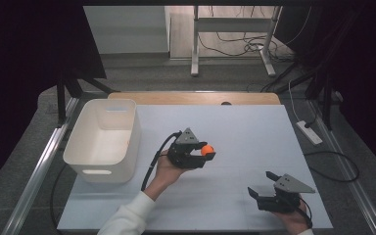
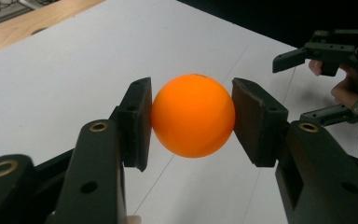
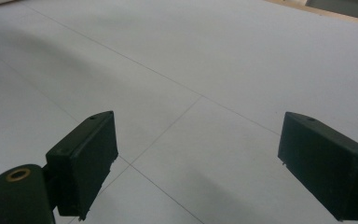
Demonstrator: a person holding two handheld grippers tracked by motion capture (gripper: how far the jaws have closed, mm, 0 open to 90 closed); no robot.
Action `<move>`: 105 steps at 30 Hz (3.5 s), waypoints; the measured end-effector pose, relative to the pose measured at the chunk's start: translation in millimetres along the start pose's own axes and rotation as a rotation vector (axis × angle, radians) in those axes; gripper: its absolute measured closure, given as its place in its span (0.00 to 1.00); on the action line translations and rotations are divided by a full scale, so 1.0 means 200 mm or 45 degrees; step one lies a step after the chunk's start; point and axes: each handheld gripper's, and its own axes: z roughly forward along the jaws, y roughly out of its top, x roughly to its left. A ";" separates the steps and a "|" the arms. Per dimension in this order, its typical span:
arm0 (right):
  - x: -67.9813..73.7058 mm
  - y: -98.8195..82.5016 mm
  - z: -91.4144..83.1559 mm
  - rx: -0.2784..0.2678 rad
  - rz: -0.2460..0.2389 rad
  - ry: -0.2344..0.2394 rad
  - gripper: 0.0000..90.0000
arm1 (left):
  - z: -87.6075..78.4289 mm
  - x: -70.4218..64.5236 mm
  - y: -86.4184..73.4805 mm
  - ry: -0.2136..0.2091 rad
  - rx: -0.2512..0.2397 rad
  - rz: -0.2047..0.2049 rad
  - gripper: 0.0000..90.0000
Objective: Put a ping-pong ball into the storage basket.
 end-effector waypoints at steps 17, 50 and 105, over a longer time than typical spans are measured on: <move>0.00 0.00 0.00 0.000 -0.001 -0.003 0.13 | -0.11 0.02 0.04 0.019 -0.075 -0.016 0.56; 0.01 0.00 0.00 0.003 -0.007 -0.006 0.13 | -0.40 0.08 0.11 0.107 -0.205 -0.021 0.56; 0.00 0.00 0.00 0.007 -0.001 -0.021 0.13 | -0.67 0.27 0.02 0.332 -0.249 -0.107 0.56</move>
